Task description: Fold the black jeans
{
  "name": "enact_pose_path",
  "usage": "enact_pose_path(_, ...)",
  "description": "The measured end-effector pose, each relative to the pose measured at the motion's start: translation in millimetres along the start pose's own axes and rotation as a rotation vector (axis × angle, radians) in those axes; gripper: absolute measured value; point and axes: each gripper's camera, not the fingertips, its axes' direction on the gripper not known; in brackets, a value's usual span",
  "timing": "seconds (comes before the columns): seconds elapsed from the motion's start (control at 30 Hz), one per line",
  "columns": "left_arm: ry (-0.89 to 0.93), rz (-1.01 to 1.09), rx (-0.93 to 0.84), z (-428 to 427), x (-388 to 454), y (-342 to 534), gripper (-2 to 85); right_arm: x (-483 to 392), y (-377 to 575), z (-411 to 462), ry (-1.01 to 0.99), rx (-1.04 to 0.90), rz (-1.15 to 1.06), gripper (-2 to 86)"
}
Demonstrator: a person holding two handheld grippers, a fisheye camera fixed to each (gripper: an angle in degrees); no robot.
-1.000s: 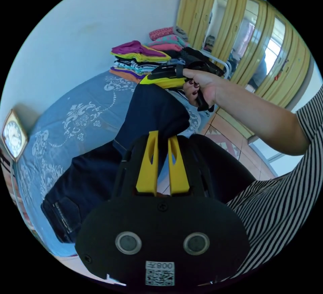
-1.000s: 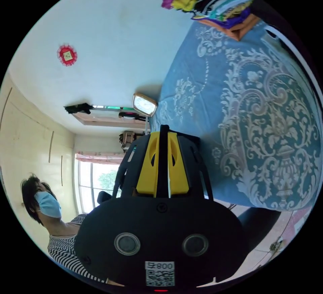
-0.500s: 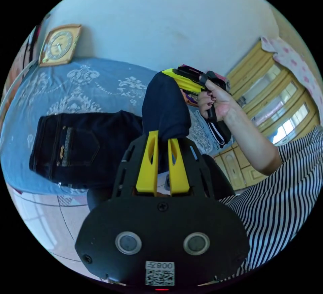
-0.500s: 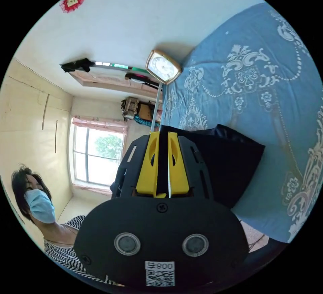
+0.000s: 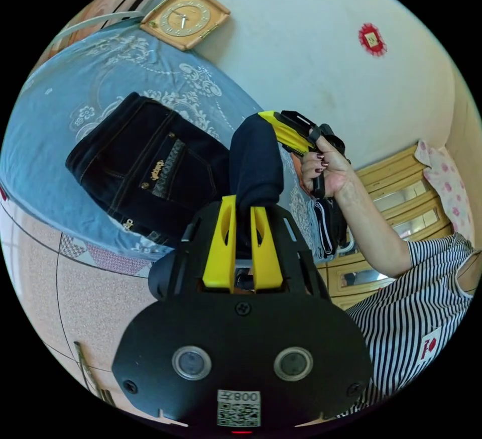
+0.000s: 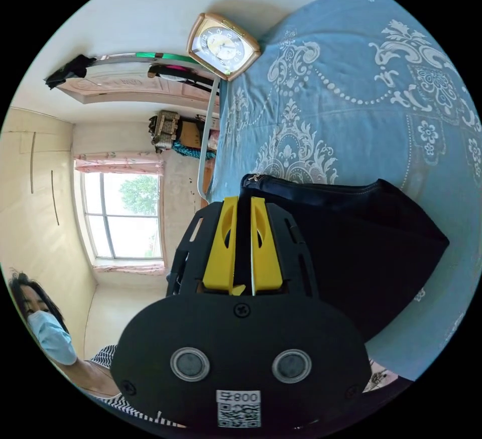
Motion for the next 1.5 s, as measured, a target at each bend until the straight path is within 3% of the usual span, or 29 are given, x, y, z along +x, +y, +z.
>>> enact_pose_path(0.37,0.012,-0.151,0.081,29,-159,25,1.8,-96,-92,141,0.047,-0.067,-0.051,4.9)
enact_pose_path(0.87,0.036,-0.263,0.121,77,-279,55,2.1,-195,-178,287,0.091,-0.133,-0.052,3.8)
enact_pose_path(1.07,0.082,-0.304,0.134,98,-304,69,2.5,-230,-195,332,0.073,-0.18,-0.074,0.5)
enact_pose_path(1.3,0.109,-0.301,0.156,112,-308,83,4.3,-292,-180,351,0.143,-0.198,-0.25,0.1)
enact_pose_path(1.5,-0.053,-0.3,0.271,98,-277,107,2.3,-353,-148,372,0.345,-0.208,-0.476,0.1)
